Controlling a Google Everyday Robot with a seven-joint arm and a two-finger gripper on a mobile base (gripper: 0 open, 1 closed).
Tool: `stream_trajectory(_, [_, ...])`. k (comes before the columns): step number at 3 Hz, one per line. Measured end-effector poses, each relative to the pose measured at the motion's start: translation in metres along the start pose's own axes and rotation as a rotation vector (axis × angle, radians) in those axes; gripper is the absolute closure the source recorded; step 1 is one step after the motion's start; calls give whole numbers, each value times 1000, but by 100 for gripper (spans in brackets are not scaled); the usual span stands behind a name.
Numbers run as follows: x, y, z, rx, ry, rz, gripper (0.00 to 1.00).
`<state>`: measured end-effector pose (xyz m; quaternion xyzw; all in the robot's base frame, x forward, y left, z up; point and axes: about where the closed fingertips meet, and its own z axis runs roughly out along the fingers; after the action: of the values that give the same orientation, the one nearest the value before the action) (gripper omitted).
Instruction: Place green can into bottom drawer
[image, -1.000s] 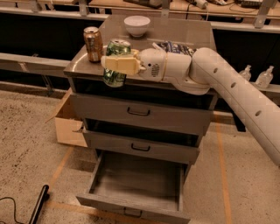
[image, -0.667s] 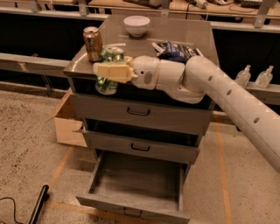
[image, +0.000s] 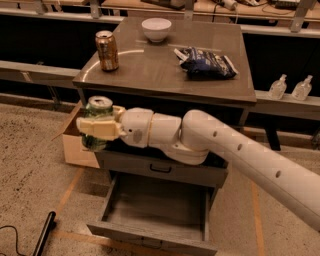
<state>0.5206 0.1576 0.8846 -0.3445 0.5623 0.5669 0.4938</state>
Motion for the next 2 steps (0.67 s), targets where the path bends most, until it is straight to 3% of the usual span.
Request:
stream_trajectory(1, [89, 8, 24, 43, 167, -44, 100])
stream_trajectory(2, [155, -15, 19, 109, 296, -37, 100])
